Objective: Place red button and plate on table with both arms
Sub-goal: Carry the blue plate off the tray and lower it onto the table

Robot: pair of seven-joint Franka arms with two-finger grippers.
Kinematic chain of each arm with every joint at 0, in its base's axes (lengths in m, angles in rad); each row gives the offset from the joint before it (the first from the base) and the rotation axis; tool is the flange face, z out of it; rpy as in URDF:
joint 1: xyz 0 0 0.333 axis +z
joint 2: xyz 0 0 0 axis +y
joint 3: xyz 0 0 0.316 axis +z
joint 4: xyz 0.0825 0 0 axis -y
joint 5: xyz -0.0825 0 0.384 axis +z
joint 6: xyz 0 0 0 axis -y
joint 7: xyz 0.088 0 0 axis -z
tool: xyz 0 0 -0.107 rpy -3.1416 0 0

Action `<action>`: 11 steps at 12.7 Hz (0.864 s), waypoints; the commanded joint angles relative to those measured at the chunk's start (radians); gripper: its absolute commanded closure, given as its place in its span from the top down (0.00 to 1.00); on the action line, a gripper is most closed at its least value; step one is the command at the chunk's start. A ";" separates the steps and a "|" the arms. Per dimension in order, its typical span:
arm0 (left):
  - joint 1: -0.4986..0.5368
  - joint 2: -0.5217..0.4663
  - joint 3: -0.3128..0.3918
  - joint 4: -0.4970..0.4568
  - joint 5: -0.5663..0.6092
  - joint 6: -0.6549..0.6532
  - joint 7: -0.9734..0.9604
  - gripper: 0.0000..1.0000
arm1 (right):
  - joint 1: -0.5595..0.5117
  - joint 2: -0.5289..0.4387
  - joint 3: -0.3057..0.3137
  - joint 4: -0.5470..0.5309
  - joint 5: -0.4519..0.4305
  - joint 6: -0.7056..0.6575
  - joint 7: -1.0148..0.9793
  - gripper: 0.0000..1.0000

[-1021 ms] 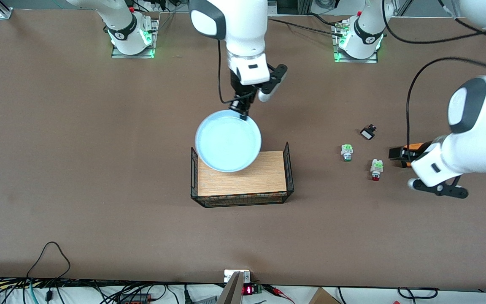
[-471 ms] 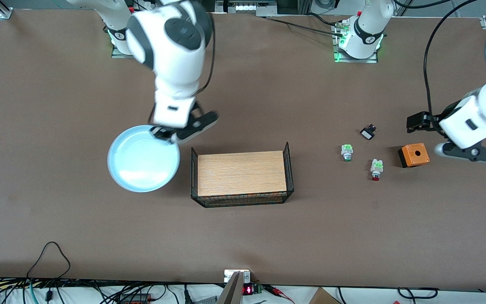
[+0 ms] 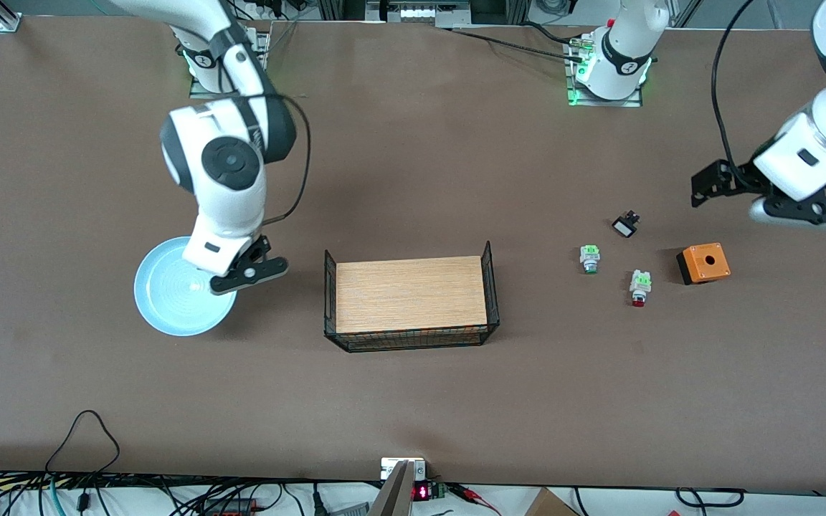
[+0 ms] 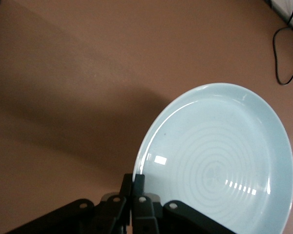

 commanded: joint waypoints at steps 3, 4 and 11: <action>0.003 -0.009 0.006 -0.012 0.013 0.003 0.008 1.00 | -0.050 -0.025 0.009 -0.290 0.008 0.334 0.151 0.00; 0.001 -0.009 0.006 -0.009 0.013 0.003 0.008 1.00 | -0.059 -0.011 0.009 -0.318 0.008 0.386 0.152 0.00; -0.005 -0.008 0.004 0.000 0.013 -0.005 0.005 1.00 | -0.061 0.044 0.009 -0.301 0.002 0.411 0.177 0.75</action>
